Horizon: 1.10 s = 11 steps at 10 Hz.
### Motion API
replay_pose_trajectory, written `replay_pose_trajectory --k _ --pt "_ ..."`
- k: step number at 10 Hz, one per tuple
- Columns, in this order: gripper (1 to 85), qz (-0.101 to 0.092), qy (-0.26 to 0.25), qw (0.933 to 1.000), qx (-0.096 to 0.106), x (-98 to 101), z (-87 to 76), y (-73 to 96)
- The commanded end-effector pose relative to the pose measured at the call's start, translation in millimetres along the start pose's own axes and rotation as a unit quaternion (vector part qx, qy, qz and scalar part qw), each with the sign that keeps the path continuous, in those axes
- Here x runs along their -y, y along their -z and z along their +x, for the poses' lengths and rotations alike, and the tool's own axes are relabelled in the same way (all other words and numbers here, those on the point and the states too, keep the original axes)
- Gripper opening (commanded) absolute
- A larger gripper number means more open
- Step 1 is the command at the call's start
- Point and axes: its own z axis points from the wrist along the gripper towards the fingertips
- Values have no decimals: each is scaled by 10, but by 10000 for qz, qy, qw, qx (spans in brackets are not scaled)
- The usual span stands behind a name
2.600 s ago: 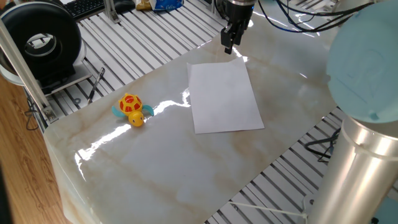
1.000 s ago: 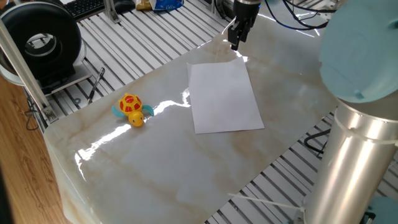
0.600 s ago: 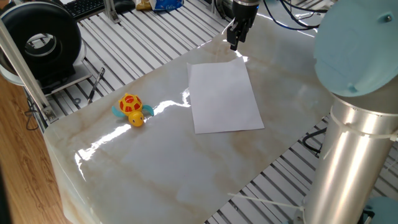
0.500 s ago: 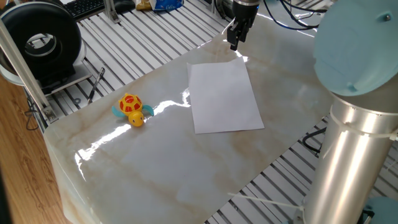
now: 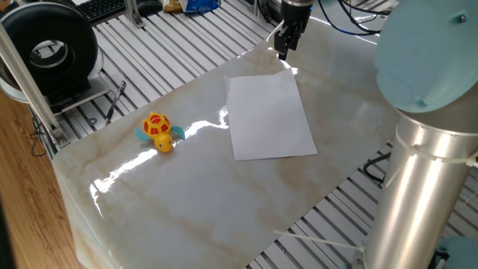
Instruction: Flip over and spread out the paper that is laid flat on the table
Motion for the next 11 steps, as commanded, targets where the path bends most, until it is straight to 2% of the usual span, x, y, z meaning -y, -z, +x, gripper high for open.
replay_pose_trajectory --k 1,4,6,7,8,11 --pt "510 -54 -4 10000 49 87 41 -113" --pt "540 -118 9 9999 111 60 21 -129" --pt "513 -10 -179 9998 1 116 78 -130" --pt "510 -33 -187 9998 6 104 75 -130" --pt "510 -96 -143 9999 3 103 51 -200" --pt "510 -76 -66 9999 22 229 29 -441"
